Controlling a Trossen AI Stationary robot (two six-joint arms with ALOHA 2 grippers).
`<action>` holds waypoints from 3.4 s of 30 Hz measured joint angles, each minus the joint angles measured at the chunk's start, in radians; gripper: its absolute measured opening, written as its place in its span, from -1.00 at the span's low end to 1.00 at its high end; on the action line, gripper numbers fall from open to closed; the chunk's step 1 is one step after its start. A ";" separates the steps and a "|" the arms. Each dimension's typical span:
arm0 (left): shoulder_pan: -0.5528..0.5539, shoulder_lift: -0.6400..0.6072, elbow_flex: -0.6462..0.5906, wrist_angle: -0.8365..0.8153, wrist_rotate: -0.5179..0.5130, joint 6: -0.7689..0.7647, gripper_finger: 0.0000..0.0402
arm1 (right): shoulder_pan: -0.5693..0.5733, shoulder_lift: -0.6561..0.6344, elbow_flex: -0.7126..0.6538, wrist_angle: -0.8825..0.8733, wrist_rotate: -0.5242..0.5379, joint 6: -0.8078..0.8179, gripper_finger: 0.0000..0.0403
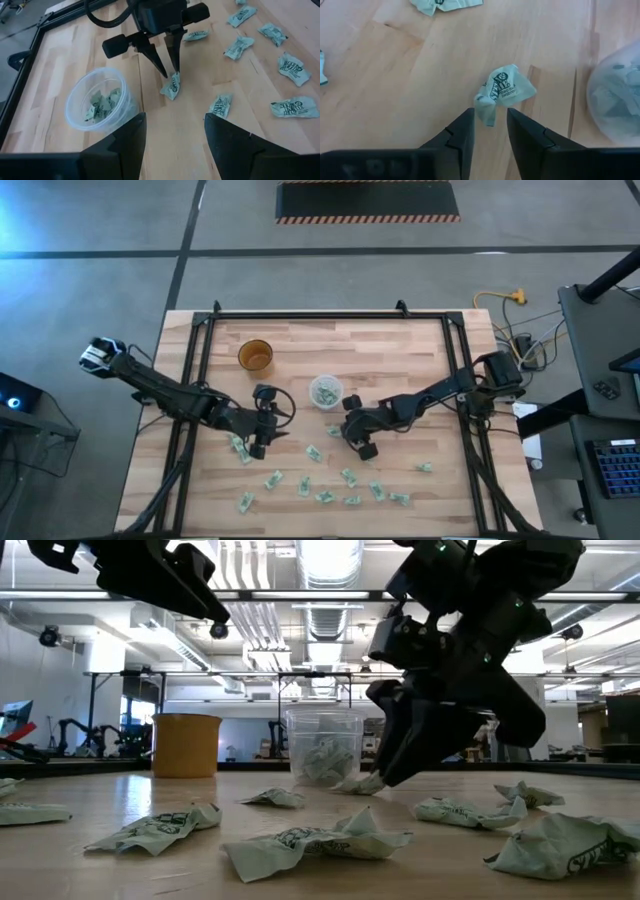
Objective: Pick and place Stevia / Truvia into bins
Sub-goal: Put the stevia packet into the transparent container
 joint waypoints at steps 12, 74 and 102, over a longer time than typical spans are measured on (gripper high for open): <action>0.000 0.000 0.000 -0.001 0.000 0.000 -0.08 | 0.001 0.000 0.000 0.031 -0.001 0.000 -0.27; 0.000 0.000 -0.021 0.004 -0.007 0.002 -0.08 | 0.013 -0.098 0.113 -0.134 0.253 -0.109 -0.96; 0.001 0.000 -0.047 0.083 -0.023 0.001 -0.08 | -0.100 -0.117 0.112 -0.060 0.329 -0.154 -0.89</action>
